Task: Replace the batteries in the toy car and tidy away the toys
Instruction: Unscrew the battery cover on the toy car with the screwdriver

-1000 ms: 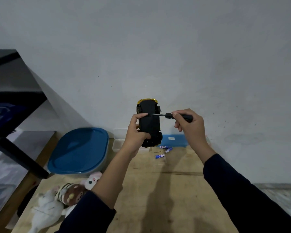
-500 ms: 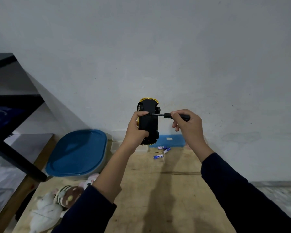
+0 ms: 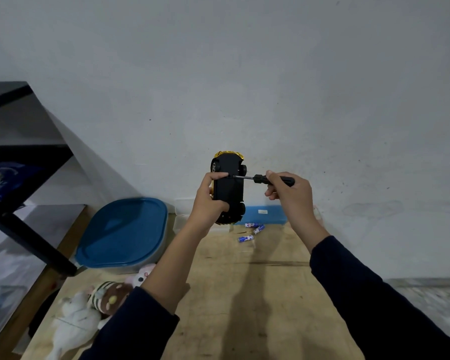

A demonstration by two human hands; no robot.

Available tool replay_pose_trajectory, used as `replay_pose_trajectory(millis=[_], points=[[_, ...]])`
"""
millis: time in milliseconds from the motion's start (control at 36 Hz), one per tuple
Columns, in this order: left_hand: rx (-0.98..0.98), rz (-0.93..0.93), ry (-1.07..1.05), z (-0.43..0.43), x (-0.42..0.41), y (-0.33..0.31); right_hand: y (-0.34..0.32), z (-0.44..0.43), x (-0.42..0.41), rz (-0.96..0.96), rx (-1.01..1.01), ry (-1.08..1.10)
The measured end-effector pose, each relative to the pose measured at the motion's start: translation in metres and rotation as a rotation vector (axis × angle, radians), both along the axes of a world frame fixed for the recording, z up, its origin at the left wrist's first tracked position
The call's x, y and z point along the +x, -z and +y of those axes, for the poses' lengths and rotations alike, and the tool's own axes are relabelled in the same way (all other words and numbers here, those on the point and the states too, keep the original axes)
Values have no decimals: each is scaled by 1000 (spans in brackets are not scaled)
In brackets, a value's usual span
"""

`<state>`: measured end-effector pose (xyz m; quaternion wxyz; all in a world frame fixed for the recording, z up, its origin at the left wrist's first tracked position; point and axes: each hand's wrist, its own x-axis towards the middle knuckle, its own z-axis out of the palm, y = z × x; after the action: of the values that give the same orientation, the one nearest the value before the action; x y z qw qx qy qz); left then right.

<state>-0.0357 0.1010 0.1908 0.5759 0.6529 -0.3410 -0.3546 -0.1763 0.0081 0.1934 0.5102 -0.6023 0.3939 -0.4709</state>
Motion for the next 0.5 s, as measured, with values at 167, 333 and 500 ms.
replay_pose_trajectory(millis=[167,333,500], points=[[21,-54,20,1,-3,-1,-11,7,0,96,-157,-6],[32,-46,-1,0,-5,-4,-24,7,3,379,-242,-50],[10,-49,-2,-2,-3,-8,-29,8,6,707,-411,-43]])
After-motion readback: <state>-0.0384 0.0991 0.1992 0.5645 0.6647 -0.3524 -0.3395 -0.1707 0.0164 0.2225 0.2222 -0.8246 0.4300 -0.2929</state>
